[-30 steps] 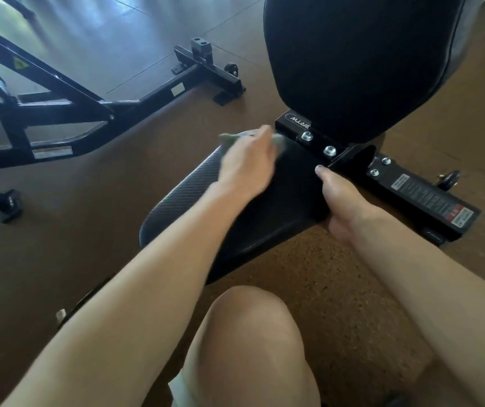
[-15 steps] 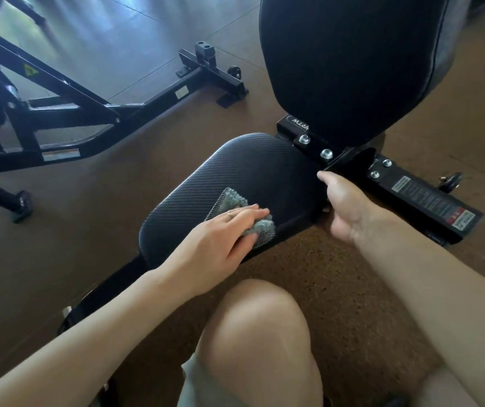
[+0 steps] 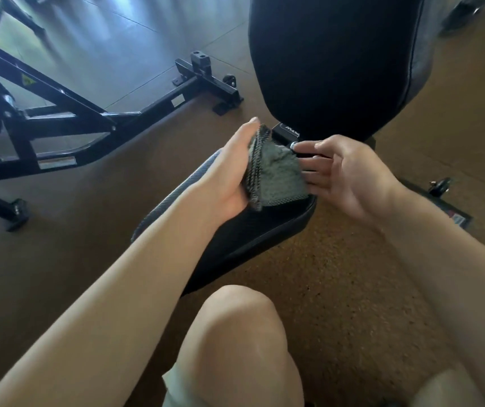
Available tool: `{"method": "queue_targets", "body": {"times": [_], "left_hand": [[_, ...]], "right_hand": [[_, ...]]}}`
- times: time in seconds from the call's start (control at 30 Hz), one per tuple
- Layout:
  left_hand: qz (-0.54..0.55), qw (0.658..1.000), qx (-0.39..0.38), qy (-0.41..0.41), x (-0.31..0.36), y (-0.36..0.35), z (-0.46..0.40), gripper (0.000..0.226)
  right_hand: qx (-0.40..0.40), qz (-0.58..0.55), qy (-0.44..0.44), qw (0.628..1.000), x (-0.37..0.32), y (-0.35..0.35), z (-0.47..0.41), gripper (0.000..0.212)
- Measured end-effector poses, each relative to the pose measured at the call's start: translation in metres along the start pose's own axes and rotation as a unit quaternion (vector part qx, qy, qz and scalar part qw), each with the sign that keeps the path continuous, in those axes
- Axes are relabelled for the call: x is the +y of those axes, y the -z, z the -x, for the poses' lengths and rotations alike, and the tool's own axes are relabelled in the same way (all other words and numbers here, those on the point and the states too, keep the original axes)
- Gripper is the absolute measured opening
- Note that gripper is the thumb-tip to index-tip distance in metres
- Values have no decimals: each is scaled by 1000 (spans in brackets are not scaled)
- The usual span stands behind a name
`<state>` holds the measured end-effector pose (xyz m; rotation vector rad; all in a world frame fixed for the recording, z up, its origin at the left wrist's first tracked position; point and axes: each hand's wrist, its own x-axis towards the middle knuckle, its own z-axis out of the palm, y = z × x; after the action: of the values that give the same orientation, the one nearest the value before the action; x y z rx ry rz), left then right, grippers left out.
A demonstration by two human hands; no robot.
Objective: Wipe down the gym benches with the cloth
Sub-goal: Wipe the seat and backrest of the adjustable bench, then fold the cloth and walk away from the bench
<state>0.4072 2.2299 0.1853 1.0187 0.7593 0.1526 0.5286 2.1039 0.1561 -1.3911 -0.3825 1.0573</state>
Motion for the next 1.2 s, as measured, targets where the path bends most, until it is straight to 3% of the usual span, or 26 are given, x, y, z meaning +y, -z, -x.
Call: {"method": "queue_targets", "body": {"times": [0.17, 0.3, 0.5, 0.63, 0.73, 0.87, 1.03, 1.2], "left_hand": [[-23, 999, 45, 13, -19, -23, -22, 41], [-2, 997, 76, 14, -29, -29, -26, 36], [-55, 995, 83, -6, -36, -32, -29, 35], [-109, 990, 89, -23, -38, -33, -37, 36], [-157, 985, 74, -20, -38, -34, -45, 21], [-327, 945, 19, -8, -34, -43, -52, 38], [-422, 903, -68, 46, -25, -76, -45, 18], [-503, 848, -140, 93, -5, -135, -17, 6]], "right_hand": [[-9, 27, -37, 999, 0, 25, 1, 17], [-7, 76, -55, 996, 4, 27, -4, 22], [26, 5, -58, 998, 8, 29, -11, 37], [64, -37, -78, 994, 8, 42, -14, 59], [85, -20, -94, 992, 6, 53, -13, 44], [95, 27, -98, 990, 3, 67, -9, 34], [109, 0, -137, 985, 5, 81, 15, 31], [193, -16, -208, 959, 7, 94, 95, 18]]}}
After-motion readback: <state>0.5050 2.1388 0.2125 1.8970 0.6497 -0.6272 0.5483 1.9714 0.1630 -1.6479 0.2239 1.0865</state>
